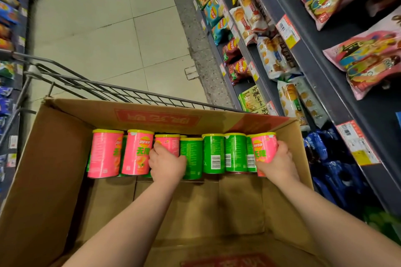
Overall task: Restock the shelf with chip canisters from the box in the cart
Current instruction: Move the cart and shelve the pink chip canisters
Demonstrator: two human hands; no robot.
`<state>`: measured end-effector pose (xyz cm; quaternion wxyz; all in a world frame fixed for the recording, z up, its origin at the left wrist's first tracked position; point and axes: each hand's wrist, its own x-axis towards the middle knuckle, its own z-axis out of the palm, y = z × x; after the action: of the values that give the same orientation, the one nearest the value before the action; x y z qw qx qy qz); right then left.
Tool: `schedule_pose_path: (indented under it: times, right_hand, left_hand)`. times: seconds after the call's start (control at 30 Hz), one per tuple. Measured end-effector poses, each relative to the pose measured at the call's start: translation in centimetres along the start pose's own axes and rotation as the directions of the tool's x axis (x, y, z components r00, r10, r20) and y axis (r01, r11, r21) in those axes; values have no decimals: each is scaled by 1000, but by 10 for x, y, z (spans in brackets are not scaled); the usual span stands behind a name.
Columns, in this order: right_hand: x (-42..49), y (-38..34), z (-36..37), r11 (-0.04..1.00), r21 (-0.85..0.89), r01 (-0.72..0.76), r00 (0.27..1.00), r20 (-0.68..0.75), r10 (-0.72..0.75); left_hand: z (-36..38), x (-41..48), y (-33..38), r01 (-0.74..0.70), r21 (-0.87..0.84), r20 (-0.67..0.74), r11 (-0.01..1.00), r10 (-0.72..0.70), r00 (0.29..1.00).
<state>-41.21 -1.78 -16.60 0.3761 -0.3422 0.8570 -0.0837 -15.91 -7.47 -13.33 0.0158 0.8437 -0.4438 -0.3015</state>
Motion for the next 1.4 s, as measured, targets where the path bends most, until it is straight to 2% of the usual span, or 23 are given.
schedule_pose_path:
  times: [0.13, 0.37, 0.5, 0.63, 0.83, 1.0, 1.2, 1.4]
  right_hand:
    - [-3, 1, 1, 1000, -7, 19, 1000, 10, -19]
    - [-5, 3, -2, 999, -10, 35, 999, 13, -35]
    - [-11, 2, -7, 999, -4, 32, 999, 20, -32]
    - [-23, -4, -11, 999, 21, 46, 999, 20, -46]
    - [-55, -14, -13, 996, 67, 61, 998, 25, -62]
    - [-95, -18, -9, 988, 142, 66, 998, -26, -63]
    - [-150, -29, 0, 965, 251, 72, 995, -85, -52]
    - [-202, -30, 2, 941, 323, 96, 980, -196, -33]
  left_hand:
    - [3, 5, -2, 0, -32, -28, 1000, -1, 1000]
    - [2, 2, -13, -73, 67, -34, 995, 76, 997]
    - [-6, -4, -17, -166, -5, -22, 986, 166, 986]
    - [-14, -14, -16, -169, -82, 18, 982, 171, 985]
    - [-27, -26, -26, -237, -110, 38, 965, 243, 969]
    - [-38, -40, -32, -329, -134, 93, 935, 342, 935]
    - [-57, -61, -39, -472, -164, 127, 866, 493, 861]
    - [-73, -84, -47, -606, -205, 178, 769, 638, 749]
